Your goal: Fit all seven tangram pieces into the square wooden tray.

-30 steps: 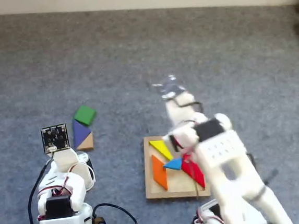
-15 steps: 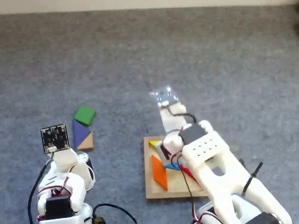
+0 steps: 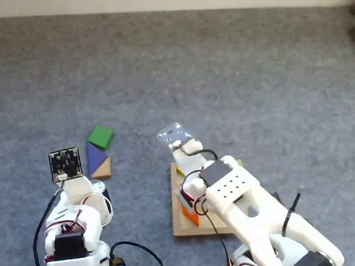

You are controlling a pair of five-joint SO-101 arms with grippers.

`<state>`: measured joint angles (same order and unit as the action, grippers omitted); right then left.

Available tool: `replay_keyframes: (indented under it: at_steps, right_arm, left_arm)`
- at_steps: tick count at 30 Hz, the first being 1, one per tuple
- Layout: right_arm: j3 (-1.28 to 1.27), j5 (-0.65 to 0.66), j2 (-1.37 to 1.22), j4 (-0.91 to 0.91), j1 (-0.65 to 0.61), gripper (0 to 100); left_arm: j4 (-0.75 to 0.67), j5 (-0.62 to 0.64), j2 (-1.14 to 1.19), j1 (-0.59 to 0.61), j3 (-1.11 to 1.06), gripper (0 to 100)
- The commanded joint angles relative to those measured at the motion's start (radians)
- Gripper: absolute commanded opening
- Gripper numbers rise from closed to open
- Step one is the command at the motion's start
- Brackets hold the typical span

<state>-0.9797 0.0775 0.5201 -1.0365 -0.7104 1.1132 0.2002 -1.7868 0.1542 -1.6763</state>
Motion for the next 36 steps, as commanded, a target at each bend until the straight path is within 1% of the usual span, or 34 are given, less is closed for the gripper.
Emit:
replay_keyframes:
  at_steps: [1,5,10,12,14,18,22,27,32,36]
  right_arm:
    - [0.012,0.028,0.035,-0.021,-0.01,4.0]
    - [0.015,0.025,0.035,0.005,0.002,4.0]
    - [0.007,0.021,0.005,0.188,0.081,4.0]
    - [0.005,0.021,-0.03,0.197,0.085,4.0]
    - [0.008,0.021,-0.071,0.168,0.085,4.0]
    - [0.024,0.028,-0.105,0.007,0.084,4.0]
    - [0.065,0.031,-0.107,-0.094,0.082,4.0]
    - [0.091,0.11,-0.105,-0.128,0.084,4.0]
    - [0.125,0.114,-0.088,-0.143,0.087,4.0]
    - [0.119,0.114,0.047,-0.171,0.087,4.0]
  left_arm:
    - [0.002,-0.006,-0.002,0.013,-0.021,0]
    - [0.002,-0.006,-0.002,0.013,-0.021,0]
    - [0.002,-0.006,-0.002,0.013,-0.021,0]
    - [0.002,-0.006,-0.002,0.013,-0.021,0]
    - [0.002,-0.006,-0.002,0.013,-0.021,0]
    - [0.002,-0.006,-0.002,0.013,-0.021,0]
    - [0.002,-0.006,-0.002,0.013,-0.021,0]
    - [0.002,-0.006,-0.002,0.013,-0.021,0]
    - [0.002,-0.006,-0.002,0.013,-0.021,0]
    - [0.002,-0.006,-0.002,0.013,-0.021,0]
